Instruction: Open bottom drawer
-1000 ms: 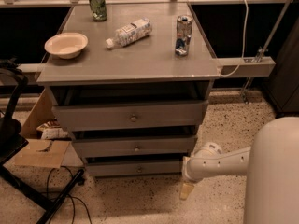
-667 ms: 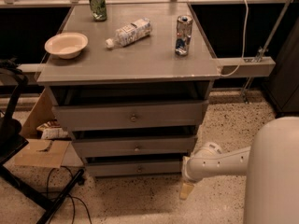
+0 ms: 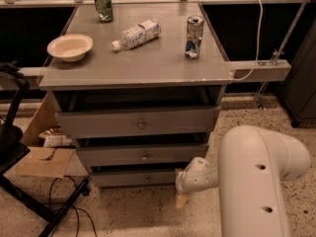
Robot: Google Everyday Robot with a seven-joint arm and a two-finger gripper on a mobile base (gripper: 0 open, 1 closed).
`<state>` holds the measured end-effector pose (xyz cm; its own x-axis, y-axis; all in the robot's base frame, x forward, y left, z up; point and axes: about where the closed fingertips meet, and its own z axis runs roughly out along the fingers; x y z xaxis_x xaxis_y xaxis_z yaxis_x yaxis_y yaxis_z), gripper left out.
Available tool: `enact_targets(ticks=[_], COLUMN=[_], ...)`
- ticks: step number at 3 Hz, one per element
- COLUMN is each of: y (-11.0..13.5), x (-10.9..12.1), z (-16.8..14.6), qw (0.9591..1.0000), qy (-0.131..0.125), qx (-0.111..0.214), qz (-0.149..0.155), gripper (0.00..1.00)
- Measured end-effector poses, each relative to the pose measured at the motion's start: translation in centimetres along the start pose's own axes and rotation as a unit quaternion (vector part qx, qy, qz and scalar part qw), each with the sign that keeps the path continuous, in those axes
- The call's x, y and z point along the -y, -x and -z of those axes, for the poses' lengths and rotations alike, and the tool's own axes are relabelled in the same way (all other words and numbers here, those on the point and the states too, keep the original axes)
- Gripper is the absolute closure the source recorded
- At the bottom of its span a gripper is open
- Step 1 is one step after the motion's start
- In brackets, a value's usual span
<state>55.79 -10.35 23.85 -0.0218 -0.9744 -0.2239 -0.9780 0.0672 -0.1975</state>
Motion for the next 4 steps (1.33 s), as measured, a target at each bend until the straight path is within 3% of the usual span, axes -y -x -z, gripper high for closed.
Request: enact_targets(ticks=[2,4], y=[3.1,6.2], x=[2.3,5.3], z=[-6.8,-10.8], qw=[0.9987,0.9975], qy=[-0.028,-0.047], qx=[0.010,-0.006], qz=[0.043,0.053], gripper=[0.00,0.00])
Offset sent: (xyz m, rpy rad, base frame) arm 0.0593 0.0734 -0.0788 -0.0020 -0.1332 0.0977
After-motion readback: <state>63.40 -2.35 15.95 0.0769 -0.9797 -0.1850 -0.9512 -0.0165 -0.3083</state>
